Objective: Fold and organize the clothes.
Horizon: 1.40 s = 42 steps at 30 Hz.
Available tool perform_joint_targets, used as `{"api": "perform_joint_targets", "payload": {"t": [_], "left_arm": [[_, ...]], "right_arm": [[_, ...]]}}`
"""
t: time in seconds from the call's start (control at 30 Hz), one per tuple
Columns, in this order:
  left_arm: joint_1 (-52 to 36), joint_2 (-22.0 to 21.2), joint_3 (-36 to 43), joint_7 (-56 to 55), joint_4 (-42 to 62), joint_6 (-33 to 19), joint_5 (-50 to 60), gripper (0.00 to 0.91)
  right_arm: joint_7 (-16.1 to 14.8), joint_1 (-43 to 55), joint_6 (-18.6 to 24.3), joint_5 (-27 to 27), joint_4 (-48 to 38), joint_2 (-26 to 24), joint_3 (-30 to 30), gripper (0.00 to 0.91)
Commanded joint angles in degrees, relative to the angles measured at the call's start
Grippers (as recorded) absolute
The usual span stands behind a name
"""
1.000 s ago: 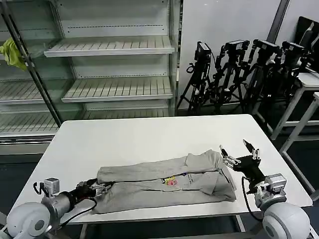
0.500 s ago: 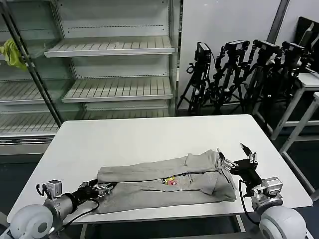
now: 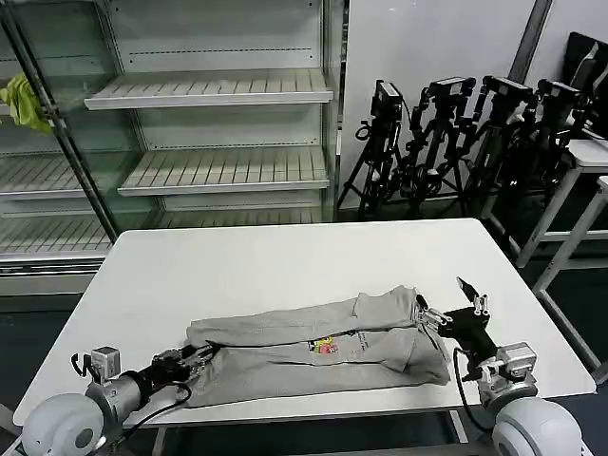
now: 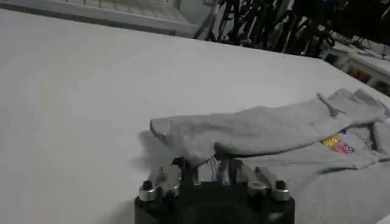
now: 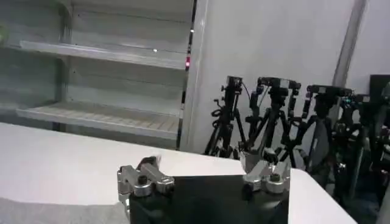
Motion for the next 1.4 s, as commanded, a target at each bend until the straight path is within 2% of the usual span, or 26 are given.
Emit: {"api": "perform_joint_targets", "payload": {"t": [0.03, 0.8, 1.4], "left_arm": [[0.2, -0.1, 0.0, 0.1, 0.0, -0.1, 0.7, 0.050], [1.6, -0.7, -1.2, 0.7, -1.2, -1.6, 3.2, 0.050], [4.4, 10.9, -12.2, 0.2, 0.5, -1.0, 3.0, 0.050]], "right_arm": [[0.0, -0.1, 0.1, -0.3, 0.0, 0.3, -0.1, 0.907], [-0.3, -1.4, 0.8, -1.4, 0.2, 0.9, -0.1, 0.907], [-0.4, 1.8, 0.9, 0.4, -0.1, -0.1, -0.9, 0.907]]}}
